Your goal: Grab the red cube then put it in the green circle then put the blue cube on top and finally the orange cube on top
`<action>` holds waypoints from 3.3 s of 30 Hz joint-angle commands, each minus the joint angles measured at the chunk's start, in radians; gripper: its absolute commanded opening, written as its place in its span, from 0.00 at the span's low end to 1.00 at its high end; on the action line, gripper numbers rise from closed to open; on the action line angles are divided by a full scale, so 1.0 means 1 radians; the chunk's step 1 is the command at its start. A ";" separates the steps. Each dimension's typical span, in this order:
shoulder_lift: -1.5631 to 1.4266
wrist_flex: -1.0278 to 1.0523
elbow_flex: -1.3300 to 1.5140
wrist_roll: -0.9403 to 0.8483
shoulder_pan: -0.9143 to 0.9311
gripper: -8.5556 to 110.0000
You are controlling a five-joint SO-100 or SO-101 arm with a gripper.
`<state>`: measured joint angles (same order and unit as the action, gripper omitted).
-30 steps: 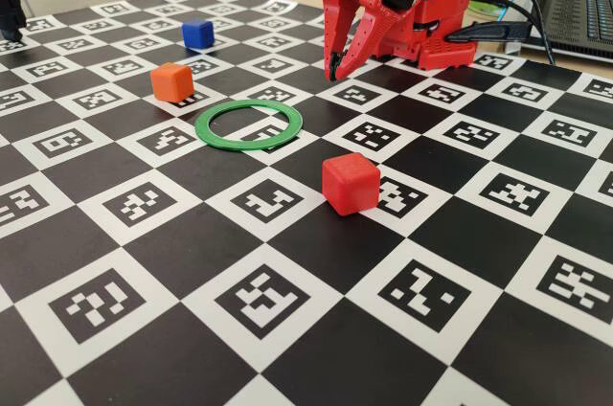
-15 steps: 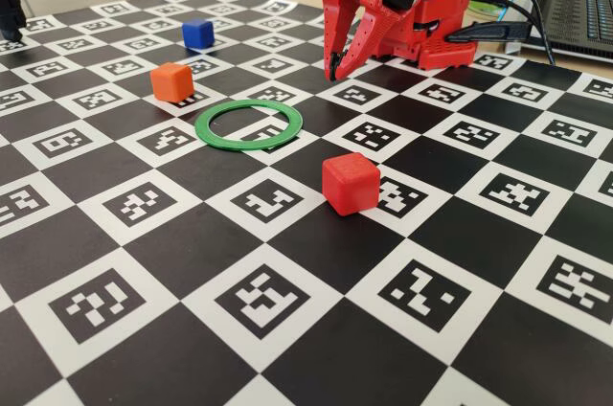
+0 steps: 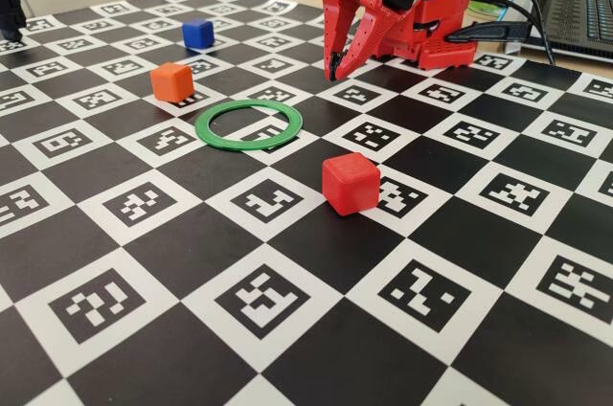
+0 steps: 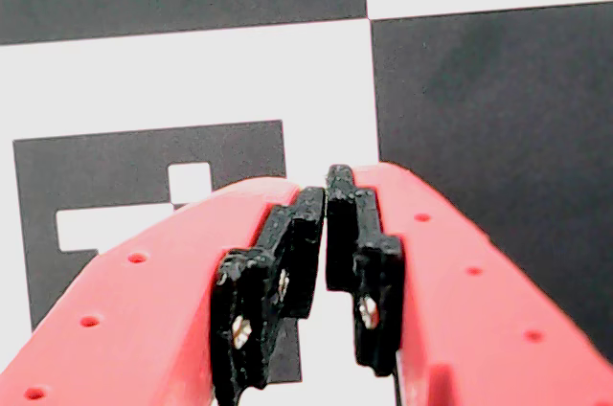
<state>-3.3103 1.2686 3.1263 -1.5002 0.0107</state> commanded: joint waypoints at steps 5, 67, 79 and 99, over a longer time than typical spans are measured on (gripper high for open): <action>-0.049 0.101 0.043 -0.003 -0.003 0.02; 1.799 0.558 -2.106 1.885 -0.414 0.42; 2.066 0.454 -2.164 1.924 -0.439 0.45; 2.263 0.161 -1.963 1.910 -0.437 0.45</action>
<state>-1.0140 1.4419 1.1750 0.4050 -0.4188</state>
